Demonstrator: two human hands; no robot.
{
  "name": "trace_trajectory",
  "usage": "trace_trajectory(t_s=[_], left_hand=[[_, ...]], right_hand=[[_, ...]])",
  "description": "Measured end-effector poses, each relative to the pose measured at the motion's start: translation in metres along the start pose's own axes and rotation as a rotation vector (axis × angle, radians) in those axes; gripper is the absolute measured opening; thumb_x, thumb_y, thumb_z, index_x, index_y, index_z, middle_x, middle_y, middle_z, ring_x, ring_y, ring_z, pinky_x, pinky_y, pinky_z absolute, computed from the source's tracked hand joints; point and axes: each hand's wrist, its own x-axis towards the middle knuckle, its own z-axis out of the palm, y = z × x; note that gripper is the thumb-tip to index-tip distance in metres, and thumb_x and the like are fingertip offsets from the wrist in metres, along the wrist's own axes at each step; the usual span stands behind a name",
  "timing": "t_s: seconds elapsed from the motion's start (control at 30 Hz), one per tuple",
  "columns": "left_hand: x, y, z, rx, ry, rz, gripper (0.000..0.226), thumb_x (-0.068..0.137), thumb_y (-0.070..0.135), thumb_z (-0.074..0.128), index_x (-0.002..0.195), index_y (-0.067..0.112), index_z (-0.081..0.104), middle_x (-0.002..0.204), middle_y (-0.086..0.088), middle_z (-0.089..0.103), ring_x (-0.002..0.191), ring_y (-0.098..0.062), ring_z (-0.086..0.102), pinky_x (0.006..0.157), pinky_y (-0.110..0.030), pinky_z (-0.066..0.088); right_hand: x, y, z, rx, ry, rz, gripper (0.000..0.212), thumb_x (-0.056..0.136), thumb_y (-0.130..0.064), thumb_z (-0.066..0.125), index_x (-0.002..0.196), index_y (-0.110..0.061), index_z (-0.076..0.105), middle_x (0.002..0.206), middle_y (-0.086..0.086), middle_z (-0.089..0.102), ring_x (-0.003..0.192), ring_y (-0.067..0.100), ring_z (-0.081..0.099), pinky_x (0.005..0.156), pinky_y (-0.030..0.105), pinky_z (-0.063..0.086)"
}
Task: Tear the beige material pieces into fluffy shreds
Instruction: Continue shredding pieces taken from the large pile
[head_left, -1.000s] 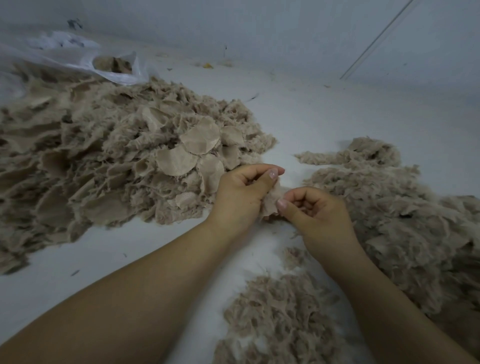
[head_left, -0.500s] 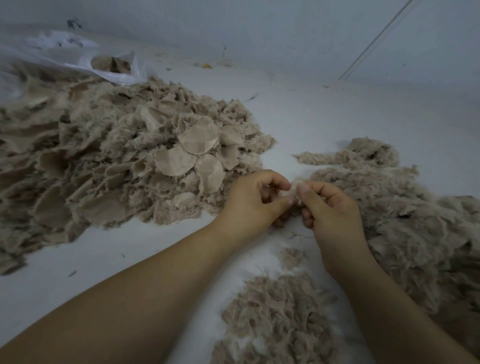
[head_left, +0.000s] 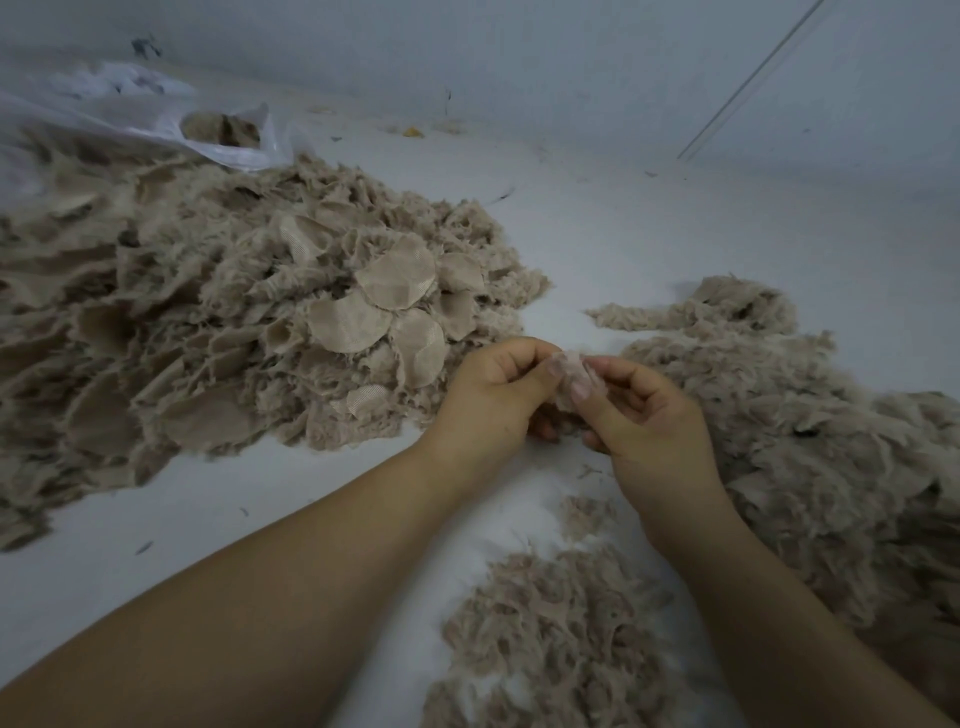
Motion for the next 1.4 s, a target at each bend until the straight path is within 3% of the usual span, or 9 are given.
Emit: trace_trajectory(t_s=[0.2,0.3,0.43,0.57,0.7,0.87,1.07,1.27,1.4], left_hand=[[0.002,0.0,-0.003,-0.211,0.017,-0.107,0.023,0.087,0.024,0.057,0.08,0.002,0.06,0.072,-0.017,0.057,0.063,-0.03,0.054,0.049,-0.033,0.047],[0.002,-0.001,-0.002,-0.047,0.018,-0.093,0.048,0.076,0.046,0.071,0.087,0.002,0.056,0.07,-0.019,0.058,0.054,-0.028,0.055,0.045,-0.031,0.047],[0.001,-0.003,-0.001,0.141,0.082,-0.059,0.014,0.091,0.014,0.068,0.081,0.007,0.06,0.059,-0.014,0.062,0.04,-0.016,0.054,0.037,-0.022,0.042],[0.001,-0.001,-0.005,0.164,0.101,-0.072,0.021,0.097,0.016,0.059,0.082,0.002,0.064,0.05,-0.007,0.061,0.035,-0.014,0.05,0.034,-0.019,0.035],[-0.001,0.001,0.0,0.148,0.046,-0.078,0.023,0.097,0.018,0.059,0.077,0.007,0.064,0.046,-0.007,0.058,0.033,-0.014,0.048,0.034,-0.019,0.037],[0.002,0.008,-0.009,0.042,0.153,-0.001,0.024,0.099,0.015,0.054,0.078,0.004,0.057,0.046,-0.006,0.056,0.032,-0.015,0.043,0.036,-0.018,0.034],[-0.005,0.025,-0.019,0.169,-0.741,-0.255,0.06,0.089,0.055,0.059,0.074,-0.003,0.069,0.071,-0.026,0.069,0.048,-0.027,0.065,0.045,-0.024,0.049],[-0.002,0.015,-0.002,0.152,-0.207,-0.383,0.059,0.081,0.047,0.069,0.086,-0.011,0.058,0.056,-0.016,0.06,0.033,-0.022,0.048,0.034,-0.022,0.036],[-0.004,0.018,-0.003,0.162,-0.225,-0.317,0.027,0.097,0.024,0.059,0.089,-0.001,0.055,0.047,-0.009,0.054,0.028,-0.016,0.039,0.031,-0.016,0.025]], right_hand=[[0.003,0.003,-0.005,0.065,0.077,0.034,0.032,0.088,0.0,0.071,0.111,-0.021,0.066,0.097,0.0,0.078,0.092,0.016,0.074,0.073,0.02,0.058],[0.003,0.003,-0.006,0.055,0.047,0.036,0.035,0.088,-0.002,0.072,0.118,-0.018,0.064,0.098,0.002,0.078,0.092,0.018,0.075,0.073,0.024,0.059],[0.003,0.005,-0.006,0.039,0.041,0.031,0.032,0.088,-0.002,0.071,0.113,-0.02,0.065,0.097,0.0,0.078,0.092,0.016,0.075,0.073,0.023,0.059],[0.005,0.005,-0.007,0.032,0.083,0.026,0.022,0.094,-0.001,0.063,0.108,-0.017,0.068,0.088,-0.001,0.078,0.077,0.008,0.073,0.066,0.017,0.055],[0.002,0.005,-0.006,-0.019,0.058,0.026,0.01,0.093,-0.011,0.069,0.101,-0.006,0.072,0.086,0.01,0.077,0.08,0.025,0.075,0.071,0.034,0.06],[0.005,0.005,-0.011,-0.013,0.178,-0.003,0.009,0.094,-0.01,0.066,0.088,-0.012,0.072,0.058,-0.014,0.066,0.05,-0.003,0.057,0.05,0.012,0.046],[0.001,0.0,-0.007,0.012,0.153,0.021,0.009,0.09,-0.01,0.071,0.082,-0.011,0.074,0.077,0.007,0.076,0.073,0.02,0.071,0.071,0.036,0.059],[0.0,-0.001,-0.007,-0.003,0.13,0.006,0.023,0.089,-0.019,0.074,0.077,0.0,0.074,0.075,0.024,0.07,0.065,0.025,0.067,0.058,0.031,0.056],[-0.001,0.0,-0.006,-0.004,0.092,-0.009,0.026,0.093,-0.023,0.068,0.08,-0.002,0.077,0.072,0.018,0.073,0.064,0.023,0.069,0.058,0.028,0.056]])
